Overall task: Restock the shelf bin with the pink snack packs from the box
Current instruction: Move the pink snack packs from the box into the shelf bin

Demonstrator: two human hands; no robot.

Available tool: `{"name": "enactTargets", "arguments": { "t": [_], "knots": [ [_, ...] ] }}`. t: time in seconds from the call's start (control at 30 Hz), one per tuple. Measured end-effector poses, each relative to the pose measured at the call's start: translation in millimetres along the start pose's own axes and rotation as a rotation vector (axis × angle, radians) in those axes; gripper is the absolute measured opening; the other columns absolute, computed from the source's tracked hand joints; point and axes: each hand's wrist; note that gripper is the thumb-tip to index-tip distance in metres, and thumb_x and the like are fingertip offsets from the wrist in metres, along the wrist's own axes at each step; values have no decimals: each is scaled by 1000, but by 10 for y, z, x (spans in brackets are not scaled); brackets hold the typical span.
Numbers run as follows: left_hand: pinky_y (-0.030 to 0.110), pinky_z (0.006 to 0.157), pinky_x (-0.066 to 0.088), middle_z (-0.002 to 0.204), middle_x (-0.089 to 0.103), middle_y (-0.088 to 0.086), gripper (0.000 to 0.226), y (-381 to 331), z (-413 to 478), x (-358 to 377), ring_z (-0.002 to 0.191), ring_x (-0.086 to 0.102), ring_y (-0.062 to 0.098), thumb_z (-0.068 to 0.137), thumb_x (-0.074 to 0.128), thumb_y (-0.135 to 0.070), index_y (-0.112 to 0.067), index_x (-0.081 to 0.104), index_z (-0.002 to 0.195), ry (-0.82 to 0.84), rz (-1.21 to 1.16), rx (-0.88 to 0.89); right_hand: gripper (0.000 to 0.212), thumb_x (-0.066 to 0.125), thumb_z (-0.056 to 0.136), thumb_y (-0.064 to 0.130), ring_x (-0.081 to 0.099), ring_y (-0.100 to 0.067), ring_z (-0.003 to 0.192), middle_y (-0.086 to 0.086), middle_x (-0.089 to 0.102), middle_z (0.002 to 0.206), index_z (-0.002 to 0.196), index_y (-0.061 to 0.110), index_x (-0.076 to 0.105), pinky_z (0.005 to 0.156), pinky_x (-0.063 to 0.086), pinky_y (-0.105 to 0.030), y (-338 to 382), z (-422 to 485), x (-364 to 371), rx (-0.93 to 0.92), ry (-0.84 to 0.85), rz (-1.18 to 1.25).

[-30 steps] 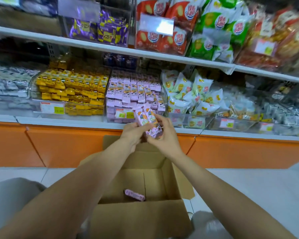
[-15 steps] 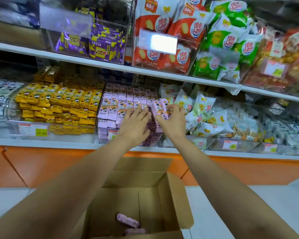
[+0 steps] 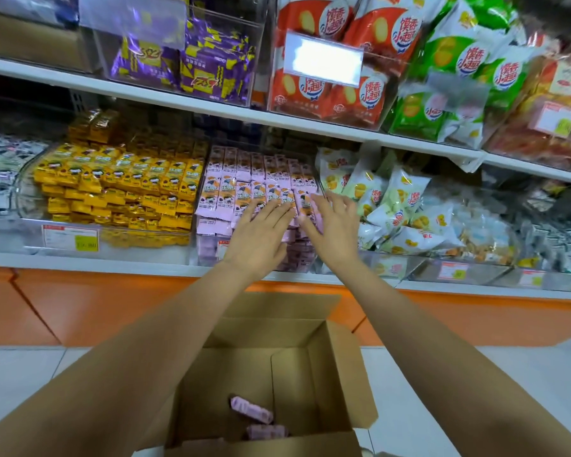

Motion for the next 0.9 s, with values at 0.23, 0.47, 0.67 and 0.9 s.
{"name": "enactTargets", "arguments": {
  "t": [0.23,0.47,0.67,0.9],
  "knots": [
    [43,118,-9,162,13,0,66,-18,-6,4,150,5,18,96,44,-31,-17,17,154,27,14,-2,57,21,102,48,3,-9,148,6,12,161,153,23,17,115,-15,-43,-10,-40,59,-79,361,-13],
    [43,103,30,119,57,14,44,-32,-474,39,115,45,31,76,57,-12,-9,59,119,-380,-59,-36,35,38,98,30,49,-15,118,1,58,123,124,15,56,101,32,-35,91,-546,-56,-283,-72,350],
    [43,86,34,102,55,13,32,72,-1449,708,97,44,31,71,61,-16,-12,59,103,-165,-41,-204,21,52,94,25,52,-9,97,3,59,102,109,14,62,84,40,-24,-62,-1498,713,-217,448,445],
    [57,109,29,151,37,19,53,302,-2333,1675,140,31,40,83,64,-22,-10,56,133,432,-79,-441,38,58,94,18,55,-22,117,-10,57,129,131,10,53,90,43,-25,-271,-2395,1887,147,1219,323]
  ]
}}
Point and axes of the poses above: each hand's wrist, its own z-axis towards the middle knuckle, its own x-axis out of the palm, y = z × x
